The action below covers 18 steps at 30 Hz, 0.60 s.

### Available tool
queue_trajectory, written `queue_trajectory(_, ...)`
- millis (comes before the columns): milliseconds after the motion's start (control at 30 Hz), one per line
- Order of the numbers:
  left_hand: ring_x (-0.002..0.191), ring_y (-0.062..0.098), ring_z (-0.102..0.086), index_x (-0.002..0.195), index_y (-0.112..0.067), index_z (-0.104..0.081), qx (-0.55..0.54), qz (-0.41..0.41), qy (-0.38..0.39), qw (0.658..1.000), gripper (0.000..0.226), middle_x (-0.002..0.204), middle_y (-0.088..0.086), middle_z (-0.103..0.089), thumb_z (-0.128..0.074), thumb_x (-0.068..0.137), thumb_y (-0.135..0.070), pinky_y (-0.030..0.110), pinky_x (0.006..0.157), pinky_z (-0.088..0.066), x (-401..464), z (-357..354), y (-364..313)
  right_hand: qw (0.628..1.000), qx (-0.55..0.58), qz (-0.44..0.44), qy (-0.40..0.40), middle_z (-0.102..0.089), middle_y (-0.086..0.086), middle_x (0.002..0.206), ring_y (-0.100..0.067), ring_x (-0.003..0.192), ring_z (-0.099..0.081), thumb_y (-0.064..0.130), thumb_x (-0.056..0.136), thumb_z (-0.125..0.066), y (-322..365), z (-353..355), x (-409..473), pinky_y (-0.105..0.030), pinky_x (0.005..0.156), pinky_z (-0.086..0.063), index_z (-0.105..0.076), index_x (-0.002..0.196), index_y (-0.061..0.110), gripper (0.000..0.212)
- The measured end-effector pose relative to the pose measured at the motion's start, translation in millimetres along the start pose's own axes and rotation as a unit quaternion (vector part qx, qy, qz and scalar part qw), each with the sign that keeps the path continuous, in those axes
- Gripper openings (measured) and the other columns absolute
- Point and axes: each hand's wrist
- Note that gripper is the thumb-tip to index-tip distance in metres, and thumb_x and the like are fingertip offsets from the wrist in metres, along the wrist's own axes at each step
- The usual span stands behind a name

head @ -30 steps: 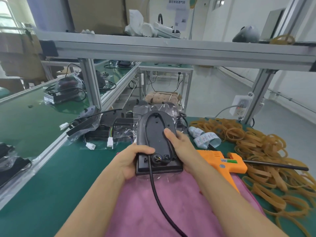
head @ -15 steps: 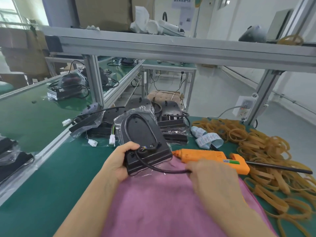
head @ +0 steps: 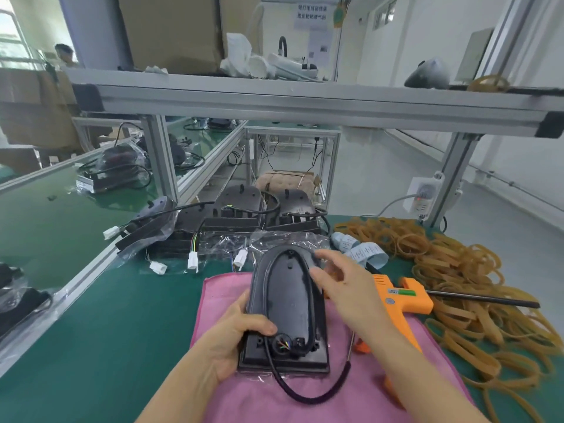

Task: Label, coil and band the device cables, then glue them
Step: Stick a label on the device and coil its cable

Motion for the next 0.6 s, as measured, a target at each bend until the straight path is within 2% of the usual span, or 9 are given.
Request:
queue_trajectory(67, 0.066, 0.030, -0.066, 0.117, -0.008, -0.060, 0.008, -0.017, 0.018, 1.000, 0.073, 0.093, 0.022, -0.069, -0.061, 0.047, 0.014, 0.034, 0.054, -0.056, 0, -1, 3, 0.999, -0.017, 0.034, -0.035, -0.055, 0.006, 0.089, -0.002, 0.077, -0.050, 0.027, 0.088, -0.068, 3, -8, 4, -0.011, 0.071, -0.037, -0.068, 0.116, 0.024, 0.028)
queue_trajectory(200, 0.073, 0.031, -0.065, 0.120, -0.013, -0.060, 0.028, -0.033, 0.028, 0.999, 0.076, 0.098, 0.022, -0.068, -0.062, 0.048, 0.011, 0.036, 0.061, -0.057, 0, -1, 4, 0.991, -0.075, 0.097, -0.056, -0.052, 0.008, 0.092, -0.009, 0.090, -0.051, 0.021, 0.091, -0.065, 7, -15, 5, -0.028, 0.086, -0.041, -0.070, 0.116, 0.017, 0.025)
queue_trajectory(267, 0.075, 0.030, -0.065, 0.120, -0.014, -0.060, 0.038, -0.044, 0.030, 0.998, 0.076, 0.098, 0.021, -0.068, -0.063, 0.049, 0.011, 0.036, 0.065, -0.056, 0, -2, 5, 0.986, -0.072, 0.128, -0.077, -0.052, 0.006, 0.095, -0.015, 0.097, -0.051, 0.013, 0.091, -0.064, 8, -17, 4, -0.028, 0.090, -0.041, -0.072, 0.112, 0.013, 0.023)
queue_trajectory(300, 0.076, 0.030, -0.065, 0.121, -0.015, -0.059, 0.041, -0.048, 0.030, 0.998, 0.076, 0.097, 0.021, -0.068, -0.063, 0.049, 0.010, 0.036, 0.065, -0.056, 0, -2, 5, 0.986, -0.056, 0.133, -0.085, -0.051, 0.006, 0.101, -0.015, 0.102, -0.050, 0.010, 0.091, -0.064, 8, -19, 3, -0.026, 0.094, -0.039, -0.072, 0.112, 0.013, 0.023)
queue_trajectory(367, 0.076, 0.030, -0.064, 0.123, -0.014, -0.058, 0.051, -0.051, 0.027, 0.997, 0.078, 0.096, 0.020, -0.068, -0.064, 0.049, 0.010, 0.035, 0.066, -0.056, 0, -2, 5, 0.993, 0.018, 0.099, -0.066, -0.048, 0.006, 0.120, -0.007, 0.115, -0.044, 0.009, 0.093, -0.060, 9, -22, 3, -0.011, 0.100, -0.030, -0.070, 0.115, 0.018, 0.026)
queue_trajectory(433, 0.081, 0.030, -0.064, 0.125, -0.016, -0.057, 0.057, -0.048, 0.025, 0.997, 0.081, 0.101, 0.020, -0.068, -0.070, 0.048, 0.006, 0.037, 0.069, -0.056, 0, -4, 5, 0.995, 0.076, 0.057, -0.031, -0.048, 0.006, 0.128, -0.001, 0.119, -0.042, 0.008, 0.095, -0.056, 7, -25, 2, 0.002, 0.095, -0.023, -0.067, 0.120, 0.019, 0.029)
queue_trajectory(500, 0.089, 0.031, -0.067, 0.126, -0.019, -0.059, 0.045, -0.038, 0.025, 0.998, 0.080, 0.112, 0.017, -0.069, -0.084, 0.051, -0.007, 0.039, 0.075, -0.059, 0, -6, 4, 0.995, 0.082, 0.048, -0.041, -0.054, 0.001, 0.127, -0.006, 0.119, -0.048, 0.005, 0.095, -0.055, 2, -27, 1, 0.002, 0.095, -0.026, -0.066, 0.121, 0.014, 0.029)
queue_trajectory(533, 0.094, 0.029, -0.069, 0.124, -0.018, -0.062, 0.031, -0.025, 0.016, 0.999, 0.073, 0.114, 0.015, -0.070, -0.088, 0.056, -0.021, 0.038, 0.077, -0.059, 1, -8, 4, 0.994, 0.083, 0.044, -0.050, -0.056, -0.001, 0.125, -0.008, 0.117, -0.049, 0.004, 0.095, -0.055, 0, -29, 1, 0.000, 0.095, -0.027, -0.067, 0.120, 0.012, 0.029)
queue_trajectory(600, 0.102, 0.029, -0.069, 0.116, -0.015, -0.071, 0.004, 0.022, -0.014, 1.000, 0.066, 0.114, 0.013, -0.071, -0.073, 0.065, -0.056, 0.040, 0.084, -0.057, 3, -13, 1, 0.993, 0.088, 0.037, -0.066, -0.057, -0.001, 0.122, -0.007, 0.114, -0.050, 0.004, 0.095, -0.055, -3, -32, 0, 0.001, 0.093, -0.028, -0.067, 0.120, 0.011, 0.029)
Point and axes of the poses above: each hand's wrist, its own x-axis towards the middle knuckle, its own z-axis out of the back of the hand, y = z × x
